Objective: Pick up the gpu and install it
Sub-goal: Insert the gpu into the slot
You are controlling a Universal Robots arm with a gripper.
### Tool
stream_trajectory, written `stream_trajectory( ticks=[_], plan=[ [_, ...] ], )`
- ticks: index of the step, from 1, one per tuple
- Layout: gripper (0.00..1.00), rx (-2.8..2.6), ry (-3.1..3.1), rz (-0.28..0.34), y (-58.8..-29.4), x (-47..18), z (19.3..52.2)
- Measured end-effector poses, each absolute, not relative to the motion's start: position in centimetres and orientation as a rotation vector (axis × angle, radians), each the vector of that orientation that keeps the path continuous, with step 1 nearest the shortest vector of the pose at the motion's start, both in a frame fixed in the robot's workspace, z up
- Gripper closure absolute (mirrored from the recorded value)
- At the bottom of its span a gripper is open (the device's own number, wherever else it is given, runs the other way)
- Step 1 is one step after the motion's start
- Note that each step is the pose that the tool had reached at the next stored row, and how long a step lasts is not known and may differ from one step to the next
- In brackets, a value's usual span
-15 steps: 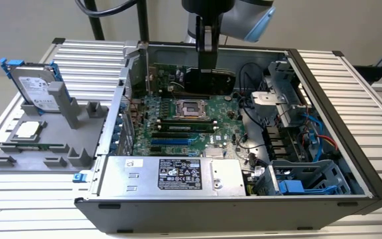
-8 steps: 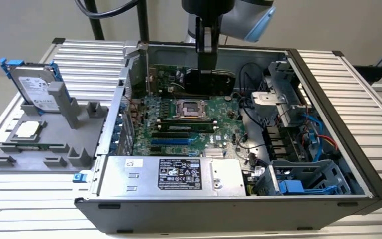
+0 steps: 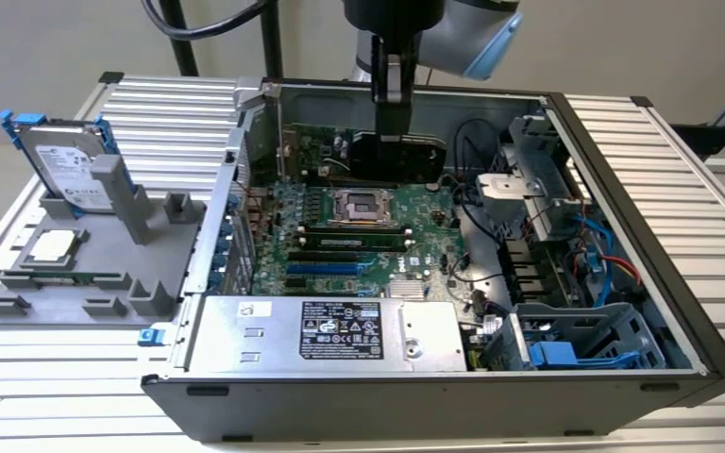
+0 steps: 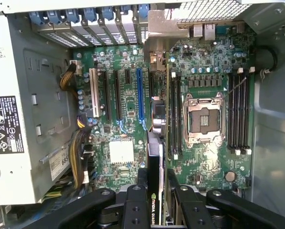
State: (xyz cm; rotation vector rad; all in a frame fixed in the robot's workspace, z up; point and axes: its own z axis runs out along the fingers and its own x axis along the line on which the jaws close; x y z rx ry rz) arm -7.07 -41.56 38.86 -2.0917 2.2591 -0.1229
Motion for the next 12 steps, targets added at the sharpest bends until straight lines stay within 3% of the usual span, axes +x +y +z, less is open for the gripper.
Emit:
stream_trajectory(
  ticks=[12],
  plan=[
    [1.00, -2.092, 2.259, -0.124, -41.55, -7.08, 38.47]
  ],
)
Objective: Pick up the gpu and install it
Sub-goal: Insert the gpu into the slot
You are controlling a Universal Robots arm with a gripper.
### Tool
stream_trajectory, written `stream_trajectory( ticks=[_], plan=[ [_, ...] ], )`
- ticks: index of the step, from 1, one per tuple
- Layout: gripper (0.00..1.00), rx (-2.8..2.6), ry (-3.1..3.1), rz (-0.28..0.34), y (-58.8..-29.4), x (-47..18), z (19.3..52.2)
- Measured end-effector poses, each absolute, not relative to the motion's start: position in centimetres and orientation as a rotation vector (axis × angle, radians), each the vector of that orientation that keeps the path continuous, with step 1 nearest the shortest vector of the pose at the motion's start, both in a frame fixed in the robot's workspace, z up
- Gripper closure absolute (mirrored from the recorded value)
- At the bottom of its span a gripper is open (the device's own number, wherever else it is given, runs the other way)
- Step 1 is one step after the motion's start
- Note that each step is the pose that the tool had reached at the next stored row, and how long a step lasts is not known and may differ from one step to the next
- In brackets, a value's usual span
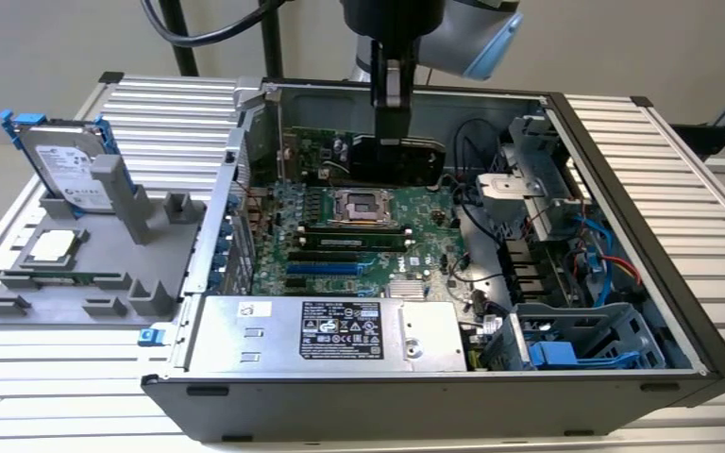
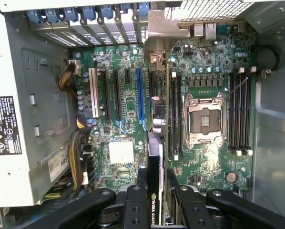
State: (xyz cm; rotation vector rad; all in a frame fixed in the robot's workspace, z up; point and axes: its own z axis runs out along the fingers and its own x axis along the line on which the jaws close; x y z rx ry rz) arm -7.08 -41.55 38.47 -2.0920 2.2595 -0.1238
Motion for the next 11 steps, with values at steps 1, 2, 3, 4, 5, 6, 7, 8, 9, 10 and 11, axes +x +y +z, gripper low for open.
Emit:
stream_trajectory(
  ticks=[1, 2, 3, 4, 5, 6, 7, 8, 9, 10, 11],
  plan=[
    [1.00, -2.092, 2.260, -0.124, -41.56, -7.08, 38.44],
    [1.00, -2.092, 2.260, -0.124, -41.56, -7.08, 38.41],
    [1.00, -2.092, 2.259, -0.124, -41.55, -7.08, 38.38],
    [1.00, -2.092, 2.260, -0.124, -41.56, -7.08, 38.35],
    [1.00, -2.092, 2.260, -0.124, -41.56, -7.07, 38.32],
    [1.00, -2.092, 2.260, -0.124, -41.56, -7.07, 38.29],
    [1.00, -2.092, 2.260, -0.125, -41.56, -7.07, 38.25],
    [1.00, -2.092, 2.260, -0.125, -41.56, -7.07, 38.22],
    [1.00, -2.092, 2.260, -0.125, -41.56, -7.07, 38.19],
    [1.00, -2.093, 2.260, -0.125, -41.56, -7.07, 38.16],
    [1.00, -2.093, 2.260, -0.125, -41.56, -7.07, 38.13]
  ],
)
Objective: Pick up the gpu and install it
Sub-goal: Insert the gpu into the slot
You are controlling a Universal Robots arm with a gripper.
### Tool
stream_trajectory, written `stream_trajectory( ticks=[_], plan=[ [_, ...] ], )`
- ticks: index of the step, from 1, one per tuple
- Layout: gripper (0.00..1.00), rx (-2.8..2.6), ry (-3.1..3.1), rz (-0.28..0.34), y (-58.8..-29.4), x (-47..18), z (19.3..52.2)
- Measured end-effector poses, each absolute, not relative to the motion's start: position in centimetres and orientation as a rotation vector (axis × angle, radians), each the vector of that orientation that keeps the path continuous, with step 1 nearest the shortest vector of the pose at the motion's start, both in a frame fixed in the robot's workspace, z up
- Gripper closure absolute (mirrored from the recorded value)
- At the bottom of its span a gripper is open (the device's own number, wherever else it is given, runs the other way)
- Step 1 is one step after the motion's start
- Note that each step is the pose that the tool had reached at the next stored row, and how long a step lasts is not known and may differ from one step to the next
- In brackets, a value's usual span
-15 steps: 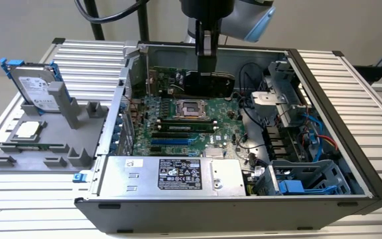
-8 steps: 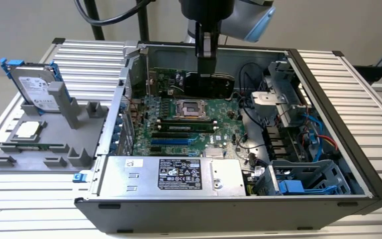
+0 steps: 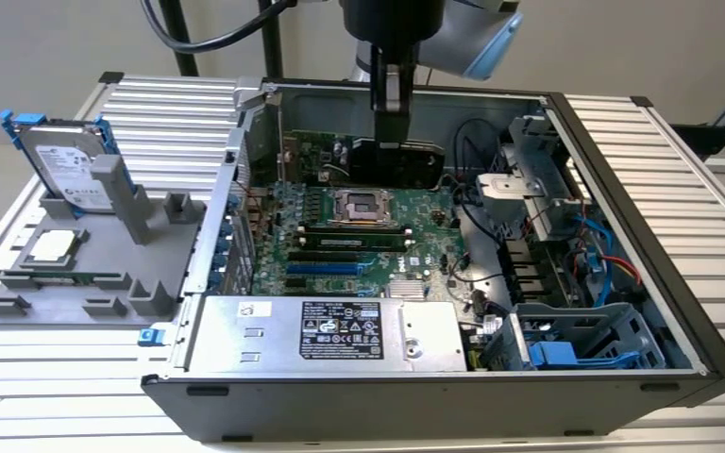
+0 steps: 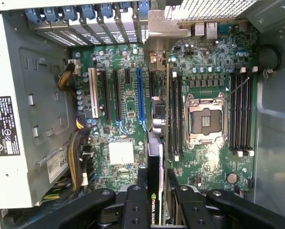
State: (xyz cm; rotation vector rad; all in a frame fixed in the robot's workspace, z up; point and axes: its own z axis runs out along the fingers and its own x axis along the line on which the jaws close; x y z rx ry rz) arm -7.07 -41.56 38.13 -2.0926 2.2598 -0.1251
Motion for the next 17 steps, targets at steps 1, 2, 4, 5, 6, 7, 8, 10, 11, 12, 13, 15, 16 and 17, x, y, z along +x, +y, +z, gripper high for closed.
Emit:
stream_trajectory(
  ticks=[1, 2, 4, 5, 6, 7, 8, 10, 11, 12, 13, 15, 16, 17],
  plan=[
    [1.00, -2.093, 2.260, -0.125, -41.56, -7.07, 38.10],
    [1.00, -2.093, 2.260, -0.125, -41.56, -7.07, 38.06],
    [1.00, -2.093, 2.260, -0.126, -41.56, -7.08, 38.00],
    [1.00, -2.093, 2.260, -0.126, -41.56, -7.07, 37.96],
    [1.00, -2.093, 2.260, -0.126, -41.55, -7.07, 37.92],
    [1.00, -2.093, 2.260, -0.126, -41.56, -7.07, 37.89],
    [1.00, -2.093, 2.260, -0.126, -41.56, -7.07, 37.86],
    [1.00, -2.093, 2.260, -0.126, -41.56, -7.07, 37.79],
    [1.00, -2.093, 2.260, -0.126, -41.56, -7.08, 37.75],
    [1.00, -2.093, 2.260, -0.127, -41.55, -7.08, 37.72],
    [1.00, -2.093, 2.260, -0.127, -41.56, -7.08, 37.68],
    [1.00, -2.093, 2.261, -0.127, -41.56, -7.07, 37.62],
    [1.00, -2.094, 2.261, -0.127, -41.56, -7.07, 37.59],
    [1.00, -2.094, 2.261, -0.127, -41.56, -7.07, 37.56]
  ],
)
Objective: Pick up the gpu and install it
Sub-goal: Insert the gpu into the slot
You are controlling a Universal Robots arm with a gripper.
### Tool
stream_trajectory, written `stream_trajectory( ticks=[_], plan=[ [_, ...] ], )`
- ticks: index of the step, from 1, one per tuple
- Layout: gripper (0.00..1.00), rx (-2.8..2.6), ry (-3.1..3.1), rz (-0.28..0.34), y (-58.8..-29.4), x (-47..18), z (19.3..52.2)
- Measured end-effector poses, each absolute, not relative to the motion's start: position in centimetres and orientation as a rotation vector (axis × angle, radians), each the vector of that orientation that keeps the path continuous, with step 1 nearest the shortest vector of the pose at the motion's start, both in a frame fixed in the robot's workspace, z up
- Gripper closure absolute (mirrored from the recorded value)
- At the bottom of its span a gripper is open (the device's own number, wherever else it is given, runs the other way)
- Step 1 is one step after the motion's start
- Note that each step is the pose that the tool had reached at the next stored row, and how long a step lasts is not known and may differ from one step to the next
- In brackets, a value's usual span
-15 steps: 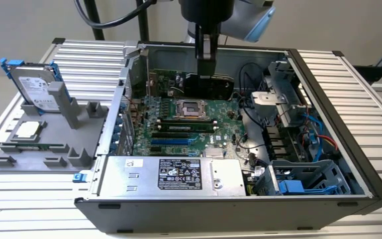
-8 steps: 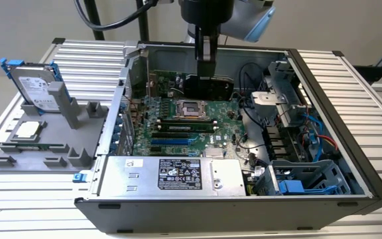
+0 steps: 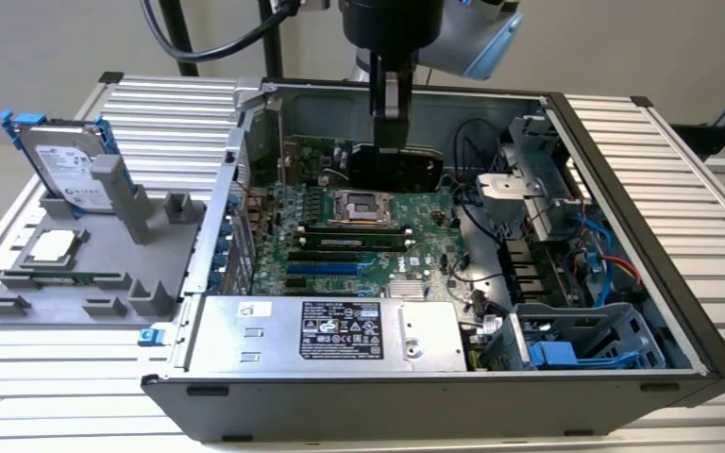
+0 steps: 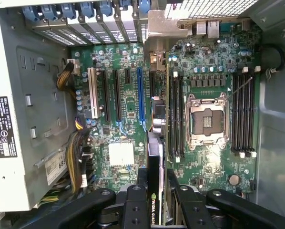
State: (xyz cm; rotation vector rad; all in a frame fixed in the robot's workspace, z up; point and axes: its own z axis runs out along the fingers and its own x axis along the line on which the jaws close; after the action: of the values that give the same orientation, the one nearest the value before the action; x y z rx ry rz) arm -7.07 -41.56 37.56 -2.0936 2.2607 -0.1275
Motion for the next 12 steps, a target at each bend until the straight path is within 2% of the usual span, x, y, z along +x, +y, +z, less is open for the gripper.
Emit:
stream_trajectory(
  ticks=[12],
  plan=[
    [1.00, -2.094, 2.262, -0.130, -41.56, -7.07, 37.27]
  ],
)
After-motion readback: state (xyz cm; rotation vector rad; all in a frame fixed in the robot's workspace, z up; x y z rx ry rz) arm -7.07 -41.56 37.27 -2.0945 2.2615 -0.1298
